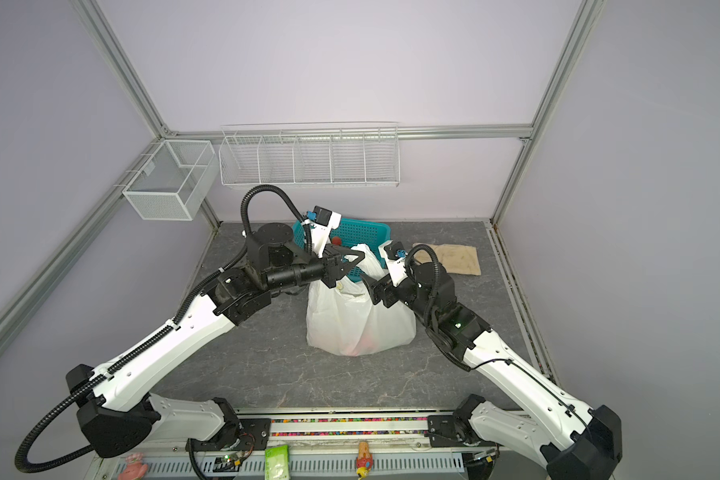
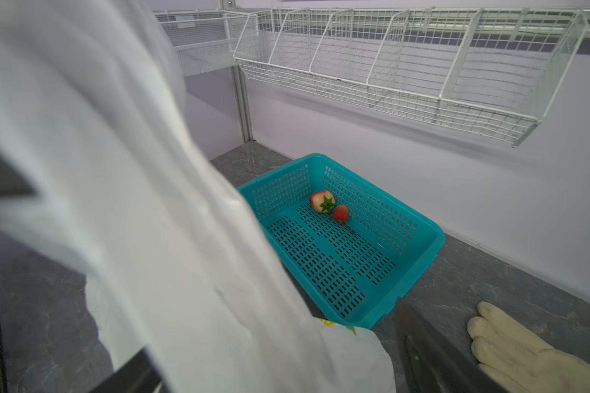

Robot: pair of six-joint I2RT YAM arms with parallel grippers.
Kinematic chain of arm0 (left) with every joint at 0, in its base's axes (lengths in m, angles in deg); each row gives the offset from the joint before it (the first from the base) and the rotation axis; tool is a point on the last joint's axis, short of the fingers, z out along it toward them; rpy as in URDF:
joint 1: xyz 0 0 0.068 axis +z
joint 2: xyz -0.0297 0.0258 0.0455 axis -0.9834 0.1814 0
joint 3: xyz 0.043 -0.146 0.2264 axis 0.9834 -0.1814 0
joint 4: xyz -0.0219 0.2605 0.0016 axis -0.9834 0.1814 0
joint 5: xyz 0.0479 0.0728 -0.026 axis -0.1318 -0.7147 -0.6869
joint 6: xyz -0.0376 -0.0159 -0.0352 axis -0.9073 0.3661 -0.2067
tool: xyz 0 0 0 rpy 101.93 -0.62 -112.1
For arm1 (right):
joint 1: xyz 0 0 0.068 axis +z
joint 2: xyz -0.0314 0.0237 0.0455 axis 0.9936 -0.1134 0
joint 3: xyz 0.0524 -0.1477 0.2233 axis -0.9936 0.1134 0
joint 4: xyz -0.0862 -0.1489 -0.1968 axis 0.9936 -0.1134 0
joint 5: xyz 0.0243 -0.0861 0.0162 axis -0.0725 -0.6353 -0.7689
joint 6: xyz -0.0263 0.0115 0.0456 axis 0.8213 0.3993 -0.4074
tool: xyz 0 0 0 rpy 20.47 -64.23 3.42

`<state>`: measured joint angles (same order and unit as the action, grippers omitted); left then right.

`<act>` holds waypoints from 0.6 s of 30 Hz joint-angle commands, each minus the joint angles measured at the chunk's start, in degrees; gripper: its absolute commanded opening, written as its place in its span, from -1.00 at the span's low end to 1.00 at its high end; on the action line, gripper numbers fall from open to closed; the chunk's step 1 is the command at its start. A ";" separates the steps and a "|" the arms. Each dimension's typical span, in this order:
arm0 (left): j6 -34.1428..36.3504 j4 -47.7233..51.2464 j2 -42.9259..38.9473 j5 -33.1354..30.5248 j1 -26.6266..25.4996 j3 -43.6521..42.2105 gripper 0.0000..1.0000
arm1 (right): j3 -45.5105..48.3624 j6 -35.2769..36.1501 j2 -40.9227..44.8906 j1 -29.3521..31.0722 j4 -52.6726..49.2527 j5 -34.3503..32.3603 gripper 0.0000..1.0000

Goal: Place the fake fruits into the plastic bag and tie a complex knot

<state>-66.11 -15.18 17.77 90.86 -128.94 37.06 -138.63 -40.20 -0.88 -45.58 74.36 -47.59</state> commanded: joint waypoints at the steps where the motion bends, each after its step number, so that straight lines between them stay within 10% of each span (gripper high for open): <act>1: 0.66 -0.50 -0.87 0.27 0.39 1.15 -1.00 | -3.60 8.03 0.95 -2.43 -8.86 14.82 0.78; 13: 0.75 -0.71 -0.99 1.15 0.49 1.07 -1.00 | -16.18 18.61 -10.52 -15.38 -18.07 45.77 0.98; 18: 0.74 -0.61 -1.31 1.23 0.47 1.06 -1.00 | -16.93 19.23 -13.88 -17.50 -18.27 51.05 0.59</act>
<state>-65.96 -15.18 17.77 91.49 -128.67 37.06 -154.78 -23.89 -14.15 -62.12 57.66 -4.05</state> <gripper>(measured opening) 0.047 0.812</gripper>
